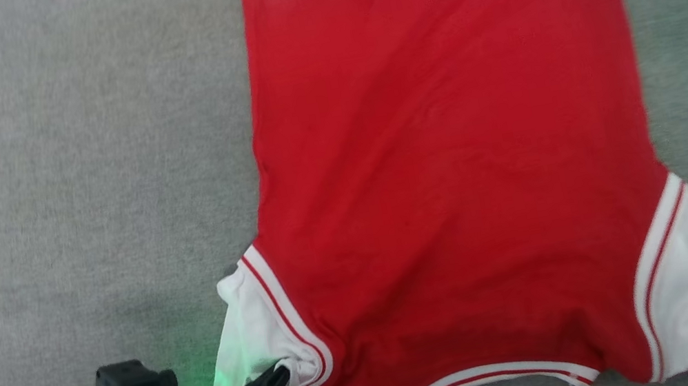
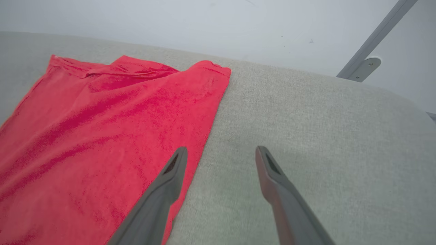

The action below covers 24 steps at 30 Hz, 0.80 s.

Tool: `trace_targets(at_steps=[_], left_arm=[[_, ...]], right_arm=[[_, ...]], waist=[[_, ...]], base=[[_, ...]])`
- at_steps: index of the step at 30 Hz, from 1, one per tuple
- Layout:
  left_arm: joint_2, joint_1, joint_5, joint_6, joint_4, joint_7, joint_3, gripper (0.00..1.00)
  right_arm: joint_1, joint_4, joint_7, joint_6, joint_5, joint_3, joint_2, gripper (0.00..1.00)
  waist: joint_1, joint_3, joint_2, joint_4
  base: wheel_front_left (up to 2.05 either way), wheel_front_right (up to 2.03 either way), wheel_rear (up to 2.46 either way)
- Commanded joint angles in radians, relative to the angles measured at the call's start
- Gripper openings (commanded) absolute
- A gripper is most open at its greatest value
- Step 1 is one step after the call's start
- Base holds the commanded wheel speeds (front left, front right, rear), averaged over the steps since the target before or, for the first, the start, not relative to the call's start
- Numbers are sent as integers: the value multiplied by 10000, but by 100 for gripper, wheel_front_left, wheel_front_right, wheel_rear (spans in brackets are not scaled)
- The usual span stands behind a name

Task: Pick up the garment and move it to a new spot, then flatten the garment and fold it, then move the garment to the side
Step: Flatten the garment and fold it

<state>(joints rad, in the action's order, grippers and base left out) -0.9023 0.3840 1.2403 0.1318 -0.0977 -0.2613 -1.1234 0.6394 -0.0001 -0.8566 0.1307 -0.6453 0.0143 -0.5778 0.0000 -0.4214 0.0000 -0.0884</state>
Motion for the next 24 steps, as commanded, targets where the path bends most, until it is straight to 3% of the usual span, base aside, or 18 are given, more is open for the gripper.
trace_targets(at_steps=[1, 12, 18, 23, 24], left_arm=[[37, 183, -88, -25, -63, -50, 21, 0], [423, 946, -307, -25, -302, -50, -88, 0], [448, 1101, -462, -25, -358, -49, -58, 0], [493, 1241, -478, -25, -350, -47, -53, 0], [505, 1260, -490, -25, -342, -48, -37, 0]], right_arm=[[415, 374, 0, -2, 132, -143, 89, 100], [4235, 4996, 351, -2, 1352, -1574, 340, 100], [5029, 6725, -90, -2, 1700, -2074, 681, 100], [5198, 7384, -438, -2, 1567, -2448, 898, 97], [5204, 7428, -483, 0, 1510, -2553, 888, 27]], waist=[[0, -485, 0, -369], [0, -1614, 0, -1271], [0, -1935, 0, -1373], [0, -2000, 0, -1368], [0, -2002, 0, -1354]], base=[[0, 0, 0], [0, 0, 0], [0, 0, 0], [0, 0, 0], [0, 0, 0]])
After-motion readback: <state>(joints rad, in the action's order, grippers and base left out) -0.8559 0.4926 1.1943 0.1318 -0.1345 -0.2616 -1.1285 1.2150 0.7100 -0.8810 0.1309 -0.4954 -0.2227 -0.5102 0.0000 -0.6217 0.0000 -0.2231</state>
